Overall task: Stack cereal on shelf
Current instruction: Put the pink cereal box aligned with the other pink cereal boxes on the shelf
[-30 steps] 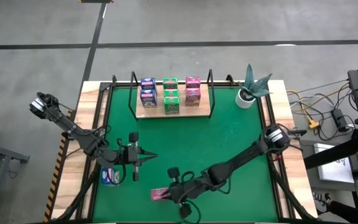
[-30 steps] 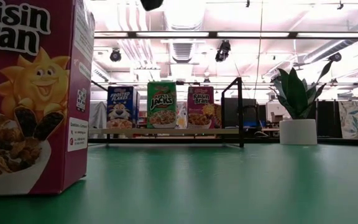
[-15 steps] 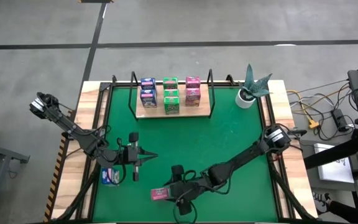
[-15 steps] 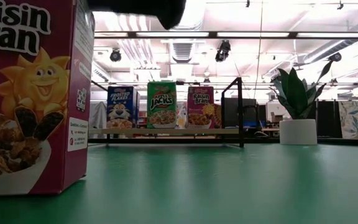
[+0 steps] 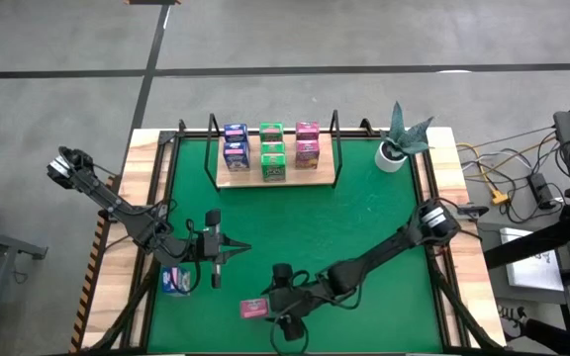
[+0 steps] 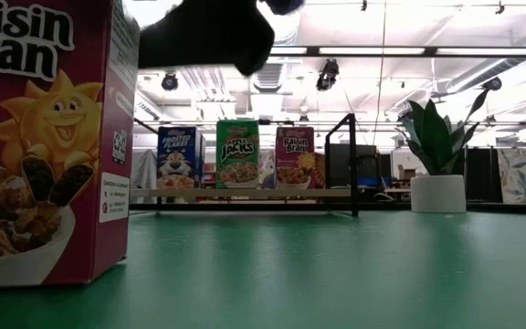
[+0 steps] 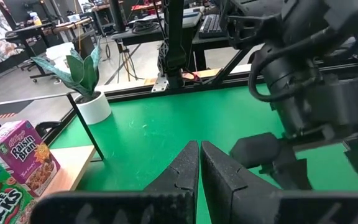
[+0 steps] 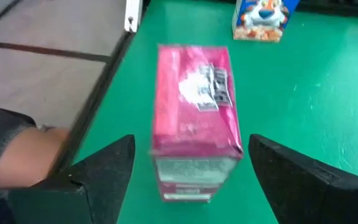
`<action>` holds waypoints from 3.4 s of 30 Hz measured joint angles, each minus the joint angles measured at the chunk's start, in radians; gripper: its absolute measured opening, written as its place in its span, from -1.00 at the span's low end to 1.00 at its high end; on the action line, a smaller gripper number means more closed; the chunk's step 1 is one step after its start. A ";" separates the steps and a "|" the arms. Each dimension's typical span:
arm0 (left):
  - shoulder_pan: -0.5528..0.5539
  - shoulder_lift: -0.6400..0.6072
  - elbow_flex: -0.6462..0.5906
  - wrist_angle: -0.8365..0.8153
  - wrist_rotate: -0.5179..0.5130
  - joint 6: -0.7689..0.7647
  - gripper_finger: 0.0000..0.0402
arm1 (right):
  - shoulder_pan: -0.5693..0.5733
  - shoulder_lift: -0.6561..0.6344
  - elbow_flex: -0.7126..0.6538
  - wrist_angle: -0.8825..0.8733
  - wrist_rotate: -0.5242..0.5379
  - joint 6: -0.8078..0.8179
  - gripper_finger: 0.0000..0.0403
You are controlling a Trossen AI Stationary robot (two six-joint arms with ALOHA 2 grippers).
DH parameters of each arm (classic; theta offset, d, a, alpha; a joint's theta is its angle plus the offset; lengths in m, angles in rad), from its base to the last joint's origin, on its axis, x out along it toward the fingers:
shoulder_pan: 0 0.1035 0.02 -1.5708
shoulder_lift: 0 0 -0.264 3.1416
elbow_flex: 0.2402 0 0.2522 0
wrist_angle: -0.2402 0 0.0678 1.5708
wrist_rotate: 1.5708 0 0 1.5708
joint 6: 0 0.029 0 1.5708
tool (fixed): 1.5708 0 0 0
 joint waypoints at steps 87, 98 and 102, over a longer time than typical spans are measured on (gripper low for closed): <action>0.090 -0.002 0.131 0.016 -0.212 0.588 -1.00 | -0.846 -0.643 -0.568 -0.096 -0.327 -0.506 -0.22; 0.100 -0.002 0.131 0.015 -0.212 0.603 -1.00 | -0.876 -0.635 -0.556 -0.121 -0.312 -0.506 -0.02; 0.100 -0.002 0.131 0.015 -0.212 0.604 -1.00 | -0.888 -0.635 -0.556 -0.133 -0.312 -0.499 0.04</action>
